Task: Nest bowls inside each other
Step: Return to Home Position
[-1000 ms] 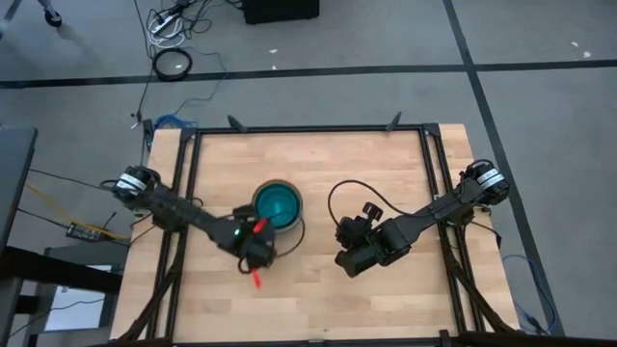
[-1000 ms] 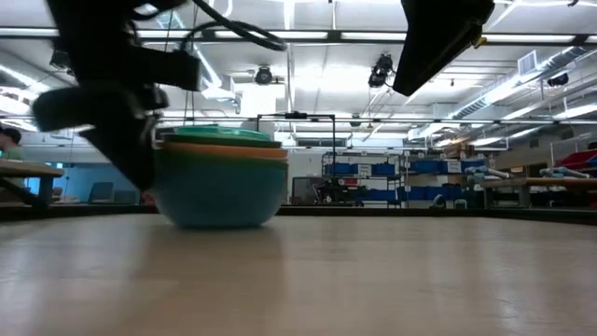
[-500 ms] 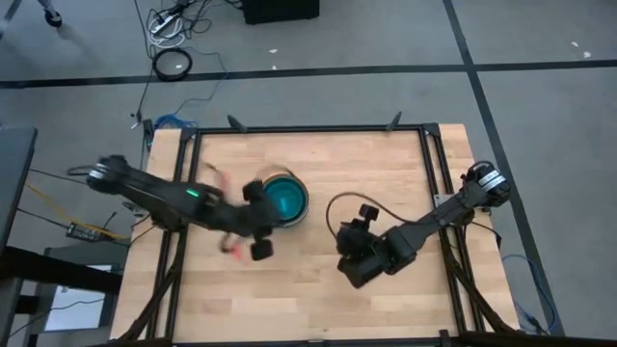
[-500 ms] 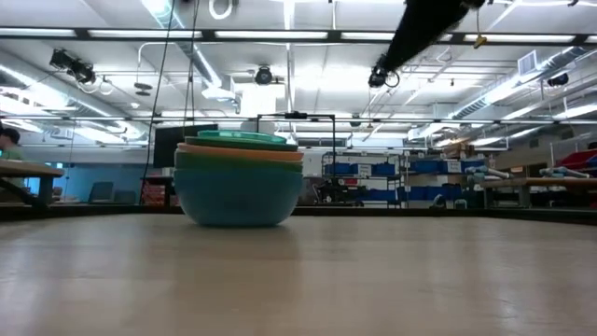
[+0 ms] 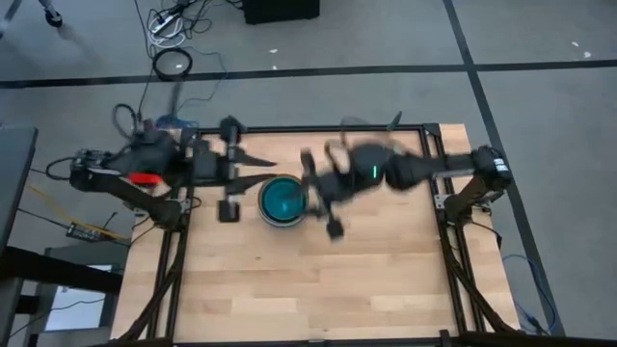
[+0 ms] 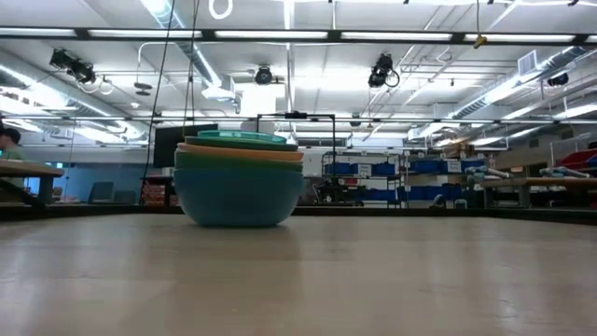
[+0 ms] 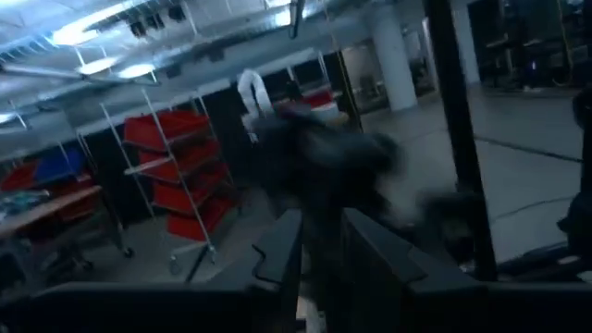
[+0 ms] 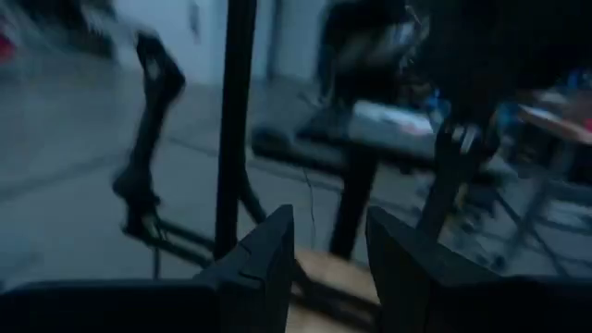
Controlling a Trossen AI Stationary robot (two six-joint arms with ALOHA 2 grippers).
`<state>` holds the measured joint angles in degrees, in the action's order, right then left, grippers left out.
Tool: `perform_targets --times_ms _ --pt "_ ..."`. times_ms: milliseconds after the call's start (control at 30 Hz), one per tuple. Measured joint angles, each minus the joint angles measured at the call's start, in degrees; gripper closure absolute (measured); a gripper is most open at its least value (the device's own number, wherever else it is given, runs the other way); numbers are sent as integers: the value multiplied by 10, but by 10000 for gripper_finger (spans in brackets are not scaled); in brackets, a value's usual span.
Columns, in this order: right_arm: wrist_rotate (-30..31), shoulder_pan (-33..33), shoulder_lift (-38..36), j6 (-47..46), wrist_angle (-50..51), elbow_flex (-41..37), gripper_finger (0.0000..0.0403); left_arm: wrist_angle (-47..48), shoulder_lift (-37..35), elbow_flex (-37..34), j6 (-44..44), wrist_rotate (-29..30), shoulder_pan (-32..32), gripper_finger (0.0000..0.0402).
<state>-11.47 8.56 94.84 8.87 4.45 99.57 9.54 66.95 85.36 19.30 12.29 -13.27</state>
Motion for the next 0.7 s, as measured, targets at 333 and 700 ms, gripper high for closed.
perform_targets --times_ms 333,700 --pt "-185 -123 -62 -75 166 153 279 51 1 56 -76 -77 170 312" --pt "-168 -100 -208 -68 270 156 279 189 -135 100 -109 -79 175 312"
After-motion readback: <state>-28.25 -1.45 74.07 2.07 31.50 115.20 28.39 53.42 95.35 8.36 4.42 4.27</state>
